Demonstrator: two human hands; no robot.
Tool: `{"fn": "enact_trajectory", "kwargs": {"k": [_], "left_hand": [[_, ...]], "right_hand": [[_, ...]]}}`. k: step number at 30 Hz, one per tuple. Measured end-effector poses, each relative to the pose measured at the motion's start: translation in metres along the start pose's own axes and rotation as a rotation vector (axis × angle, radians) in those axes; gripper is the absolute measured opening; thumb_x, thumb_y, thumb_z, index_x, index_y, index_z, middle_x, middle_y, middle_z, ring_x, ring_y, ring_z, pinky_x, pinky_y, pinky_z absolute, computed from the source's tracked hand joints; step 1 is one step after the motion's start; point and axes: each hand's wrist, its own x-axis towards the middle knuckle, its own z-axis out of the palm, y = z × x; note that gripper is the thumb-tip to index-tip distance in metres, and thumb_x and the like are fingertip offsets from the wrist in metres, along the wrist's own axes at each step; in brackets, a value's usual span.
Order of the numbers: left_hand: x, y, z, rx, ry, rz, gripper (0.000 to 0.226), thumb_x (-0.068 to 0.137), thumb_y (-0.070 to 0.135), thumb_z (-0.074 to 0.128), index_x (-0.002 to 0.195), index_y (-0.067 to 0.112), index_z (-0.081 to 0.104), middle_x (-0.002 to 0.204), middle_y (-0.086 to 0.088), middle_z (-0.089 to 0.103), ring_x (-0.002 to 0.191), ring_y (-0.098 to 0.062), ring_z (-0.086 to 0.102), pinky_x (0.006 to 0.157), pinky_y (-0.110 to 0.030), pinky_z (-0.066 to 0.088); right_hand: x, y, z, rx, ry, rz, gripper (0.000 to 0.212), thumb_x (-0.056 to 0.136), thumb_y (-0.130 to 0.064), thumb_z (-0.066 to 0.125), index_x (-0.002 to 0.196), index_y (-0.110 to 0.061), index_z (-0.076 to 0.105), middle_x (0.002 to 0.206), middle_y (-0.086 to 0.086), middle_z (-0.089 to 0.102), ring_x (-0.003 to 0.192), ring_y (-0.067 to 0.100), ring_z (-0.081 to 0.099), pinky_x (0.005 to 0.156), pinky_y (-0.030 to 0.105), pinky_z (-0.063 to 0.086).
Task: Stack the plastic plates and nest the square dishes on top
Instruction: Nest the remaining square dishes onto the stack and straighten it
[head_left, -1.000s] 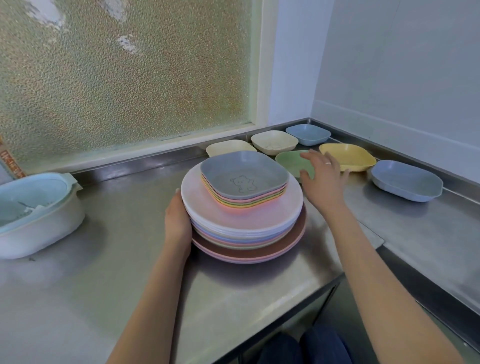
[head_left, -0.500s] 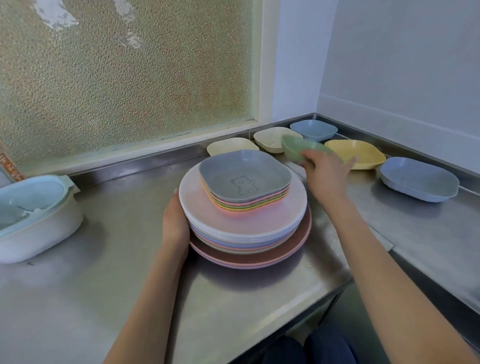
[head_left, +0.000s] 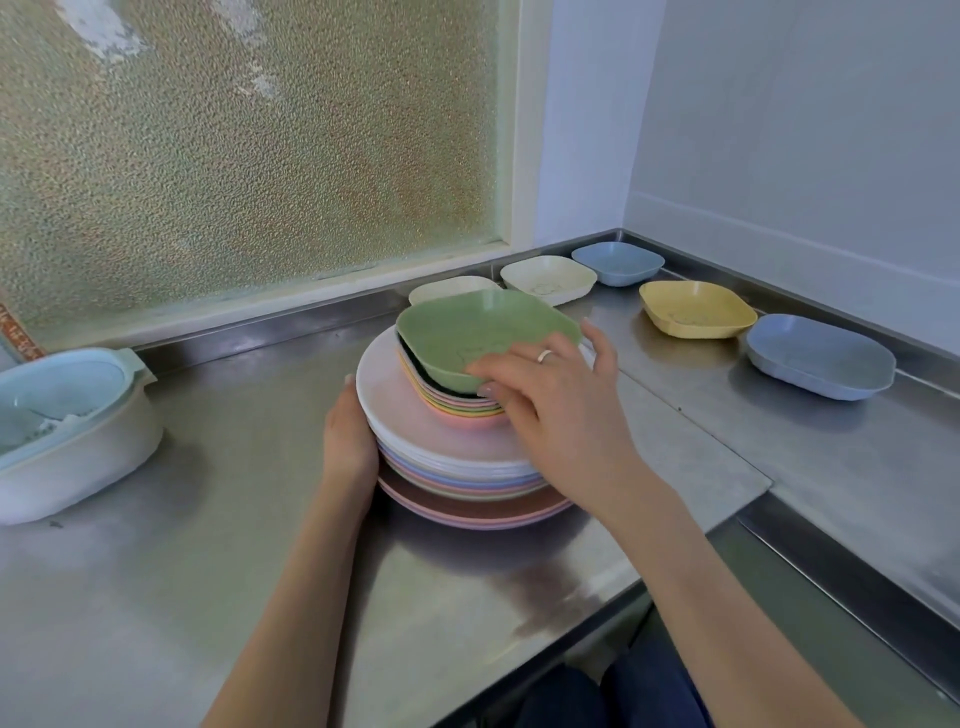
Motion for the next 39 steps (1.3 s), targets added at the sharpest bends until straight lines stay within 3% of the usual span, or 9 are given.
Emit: {"fn": "enact_trajectory", "kwargs": {"k": [4, 9, 12, 17, 20, 24, 31, 36, 39], "left_hand": [[-0.002, 0.001, -0.001, -0.02, -0.015, -0.017, 0.025, 0.102, 0.03, 0.029, 0.102, 0.024, 0.054, 0.105, 0.003, 0.053, 0.097, -0.009, 0.045, 0.08, -0.021, 0.03], [-0.002, 0.001, -0.001, -0.016, -0.017, 0.002, 0.026, 0.102, 0.028, 0.03, 0.099, 0.023, 0.056, 0.104, 0.003, 0.055, 0.096, -0.01, 0.047, 0.077, -0.019, 0.031], [-0.003, 0.0, -0.002, -0.038, -0.013, -0.007, 0.026, 0.101, 0.028, 0.032, 0.094, 0.023, 0.056, 0.103, 0.004, 0.056, 0.095, -0.012, 0.048, 0.079, -0.021, 0.032], [-0.005, 0.001, -0.001, -0.031, 0.001, -0.002, 0.027, 0.101, 0.028, 0.032, 0.09, 0.023, 0.056, 0.1, 0.004, 0.056, 0.096, -0.012, 0.046, 0.082, -0.024, 0.032], [-0.005, 0.002, 0.0, -0.012, -0.002, 0.009, 0.036, 0.102, 0.028, 0.031, 0.075, 0.027, 0.054, 0.078, 0.014, 0.052, 0.092, -0.012, 0.045, 0.078, -0.021, 0.03], [-0.004, 0.001, 0.002, 0.002, 0.007, 0.009, 0.031, 0.102, 0.026, 0.03, 0.087, 0.023, 0.057, 0.076, 0.015, 0.05, 0.075, -0.006, 0.046, 0.068, -0.013, 0.031], [-0.005, 0.002, 0.001, -0.018, 0.041, -0.025, 0.021, 0.1, 0.028, 0.034, 0.095, 0.025, 0.054, 0.105, 0.004, 0.054, 0.096, -0.011, 0.047, 0.076, -0.017, 0.031], [-0.005, 0.004, 0.001, 0.008, 0.042, -0.021, 0.026, 0.1, 0.027, 0.034, 0.106, 0.023, 0.059, 0.105, 0.004, 0.051, 0.097, -0.011, 0.045, 0.082, -0.024, 0.03], [-0.007, 0.005, 0.001, 0.005, 0.031, -0.004, 0.027, 0.1, 0.025, 0.033, 0.086, 0.027, 0.056, 0.104, 0.004, 0.051, 0.095, -0.013, 0.044, 0.082, -0.023, 0.029]], "right_hand": [[0.001, 0.003, -0.002, 0.056, -0.133, 0.01, 0.021, 0.088, -0.025, 0.045, 0.095, -0.031, 0.064, 0.093, -0.013, 0.067, 0.097, 0.02, 0.054, 0.105, 0.039, 0.008], [0.003, 0.008, -0.004, 0.192, -0.23, 0.046, 0.033, 0.09, -0.052, 0.036, 0.099, -0.039, 0.064, 0.1, -0.017, 0.066, 0.103, 0.006, 0.052, 0.109, 0.041, 0.007], [0.011, 0.034, -0.003, 0.366, -0.009, 0.101, 0.033, 0.095, -0.046, 0.038, 0.109, -0.035, 0.066, 0.103, -0.013, 0.071, 0.086, -0.006, 0.058, 0.094, 0.038, 0.035], [0.032, 0.13, 0.019, 0.164, 0.29, 0.432, 0.034, 0.091, -0.02, 0.04, 0.113, -0.018, 0.066, 0.106, 0.004, 0.071, 0.097, 0.025, 0.062, 0.084, 0.036, 0.047], [0.043, 0.176, 0.036, -0.12, 0.108, 0.653, 0.044, 0.09, -0.016, 0.042, 0.133, -0.018, 0.049, 0.128, 0.011, 0.059, 0.12, 0.031, 0.049, 0.102, 0.05, 0.036], [0.045, 0.208, 0.05, -0.354, -0.241, 0.786, 0.062, 0.093, -0.024, 0.047, 0.147, -0.014, 0.018, 0.156, 0.005, 0.02, 0.145, 0.022, 0.008, 0.112, 0.058, 0.007], [0.044, 0.205, 0.058, -0.456, -0.187, 0.794, 0.033, 0.089, -0.004, 0.046, 0.12, -0.012, 0.054, 0.125, 0.014, 0.052, 0.121, 0.03, 0.042, 0.107, 0.057, 0.018], [0.048, 0.183, 0.056, -0.388, -0.131, 0.792, 0.042, 0.087, 0.005, 0.039, 0.105, -0.021, 0.067, 0.112, 0.009, 0.059, 0.111, 0.028, 0.048, 0.103, 0.048, 0.025], [0.051, 0.16, 0.048, -0.253, 0.056, 0.722, 0.035, 0.087, 0.001, 0.043, 0.094, -0.019, 0.071, 0.105, 0.007, 0.065, 0.099, 0.029, 0.054, 0.096, 0.042, 0.031]]}}
